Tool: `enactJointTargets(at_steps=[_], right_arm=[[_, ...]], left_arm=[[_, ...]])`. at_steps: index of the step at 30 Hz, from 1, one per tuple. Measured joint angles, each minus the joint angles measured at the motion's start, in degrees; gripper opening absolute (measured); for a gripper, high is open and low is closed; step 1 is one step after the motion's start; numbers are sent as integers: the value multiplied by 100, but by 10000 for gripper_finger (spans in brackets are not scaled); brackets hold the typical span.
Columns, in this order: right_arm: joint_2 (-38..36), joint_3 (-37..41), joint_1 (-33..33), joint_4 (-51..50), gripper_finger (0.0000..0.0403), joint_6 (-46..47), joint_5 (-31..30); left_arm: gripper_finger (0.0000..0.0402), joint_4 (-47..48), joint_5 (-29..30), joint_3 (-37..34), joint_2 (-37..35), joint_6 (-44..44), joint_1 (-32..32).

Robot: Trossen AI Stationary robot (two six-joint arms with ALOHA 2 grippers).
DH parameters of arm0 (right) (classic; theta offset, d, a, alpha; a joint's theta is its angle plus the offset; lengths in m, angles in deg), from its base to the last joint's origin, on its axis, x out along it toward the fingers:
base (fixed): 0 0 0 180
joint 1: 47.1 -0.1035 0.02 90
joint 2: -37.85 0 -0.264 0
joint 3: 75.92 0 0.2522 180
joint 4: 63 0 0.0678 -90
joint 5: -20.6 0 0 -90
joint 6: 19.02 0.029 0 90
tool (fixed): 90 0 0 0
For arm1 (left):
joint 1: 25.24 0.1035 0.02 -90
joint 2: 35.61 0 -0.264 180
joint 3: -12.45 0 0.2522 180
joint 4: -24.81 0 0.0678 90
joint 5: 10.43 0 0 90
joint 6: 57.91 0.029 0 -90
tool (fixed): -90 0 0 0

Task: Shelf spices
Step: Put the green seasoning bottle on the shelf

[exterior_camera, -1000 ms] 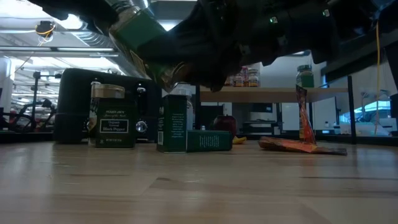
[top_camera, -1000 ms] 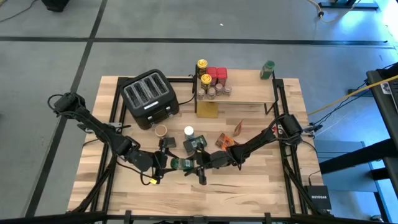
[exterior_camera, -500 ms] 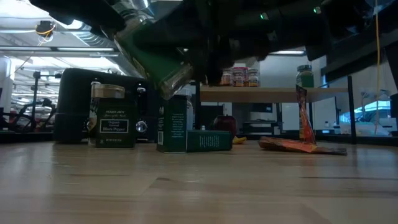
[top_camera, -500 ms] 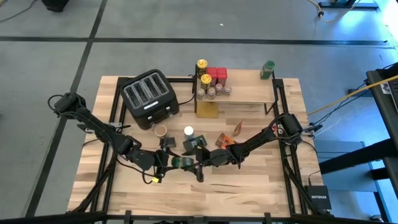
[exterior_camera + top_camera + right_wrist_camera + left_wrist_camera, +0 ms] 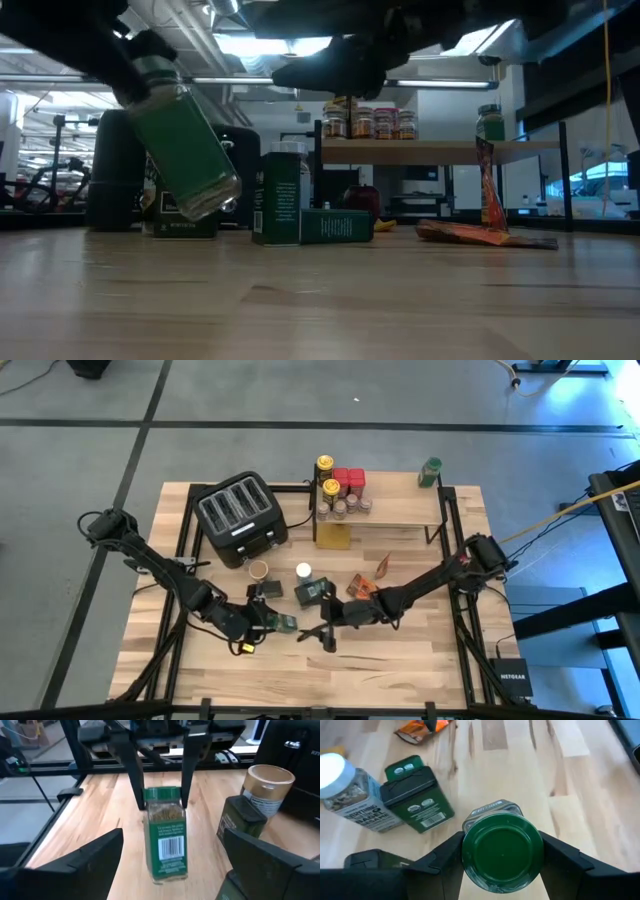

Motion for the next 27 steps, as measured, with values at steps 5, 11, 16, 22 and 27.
enactJointTargets(at_steps=[5, 11, 16, 22, 27], right_arm=[[1, 9, -108, -114, 350, -119, -358], [1, 11, -115, -174, 350, -120, -582], [5, 11, -116, -252, 350, -119, -582], [7, 11, -117, -308, 350, -86, -570], [7, 11, -117, -326, 350, 6, -528]], left_arm=[[199, 602, -370, 573, 146, -112, 42], [199, 2221, -627, 1527, 853, -115, 203], [199, 2894, -886, 2017, 1365, -118, 329], [207, 2781, -975, 2115, 1521, 52, 339], [226, 2757, -991, 2109, 1529, 80, 339]])
